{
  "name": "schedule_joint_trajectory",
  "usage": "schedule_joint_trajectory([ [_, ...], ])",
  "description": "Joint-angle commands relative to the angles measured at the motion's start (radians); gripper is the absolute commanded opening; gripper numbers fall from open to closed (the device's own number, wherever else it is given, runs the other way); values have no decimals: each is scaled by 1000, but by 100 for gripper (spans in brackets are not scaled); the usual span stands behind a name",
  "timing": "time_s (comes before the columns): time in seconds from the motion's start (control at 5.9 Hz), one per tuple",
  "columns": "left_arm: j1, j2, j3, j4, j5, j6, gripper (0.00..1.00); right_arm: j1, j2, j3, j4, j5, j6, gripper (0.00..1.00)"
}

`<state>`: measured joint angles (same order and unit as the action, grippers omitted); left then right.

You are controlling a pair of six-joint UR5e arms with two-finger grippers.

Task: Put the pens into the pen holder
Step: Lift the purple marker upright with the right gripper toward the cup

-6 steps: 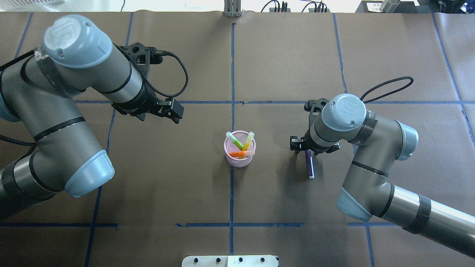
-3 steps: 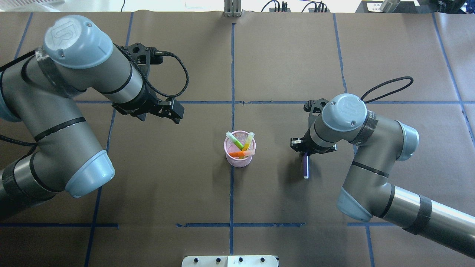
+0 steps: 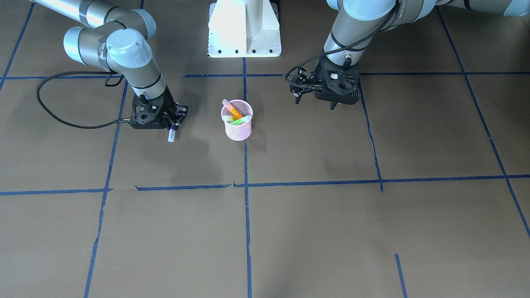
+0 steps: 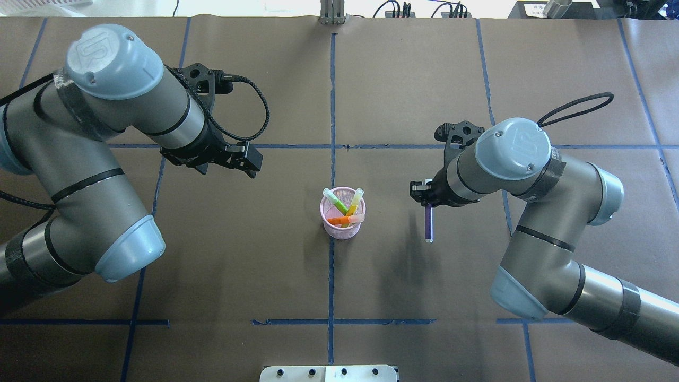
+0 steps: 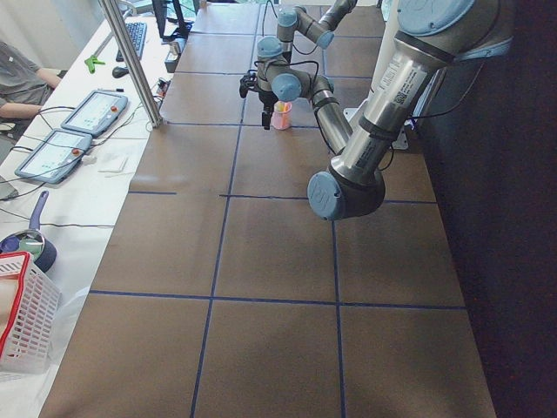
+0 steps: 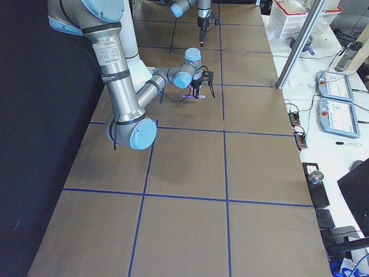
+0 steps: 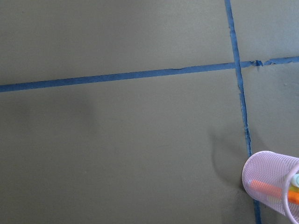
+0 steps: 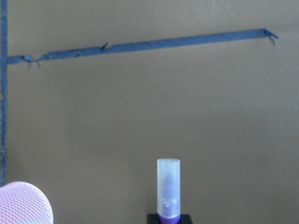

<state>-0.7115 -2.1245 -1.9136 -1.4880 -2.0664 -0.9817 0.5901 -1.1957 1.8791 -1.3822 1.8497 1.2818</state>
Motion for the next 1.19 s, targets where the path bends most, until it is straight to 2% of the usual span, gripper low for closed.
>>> schedule_joint_trajectory([
  [0.0,3,3,10,0,-1,0,100,0,57,58,2,-200,151,0],
  [0.17,3,0,18,-3,-1,0,100,-19,82,92,2,-345,168,0],
  [0.51,6,-8,47,-5,-3,0,100,-173,125,103,0,-643,247,0],
  [0.68,6,-8,51,-6,-3,3,100,-226,140,95,0,-732,249,0],
  [0.85,6,-9,59,-6,-3,3,100,-289,157,68,0,-857,248,0],
  [1.02,6,-9,70,-8,-3,3,100,-323,188,45,-1,-933,249,0],
])
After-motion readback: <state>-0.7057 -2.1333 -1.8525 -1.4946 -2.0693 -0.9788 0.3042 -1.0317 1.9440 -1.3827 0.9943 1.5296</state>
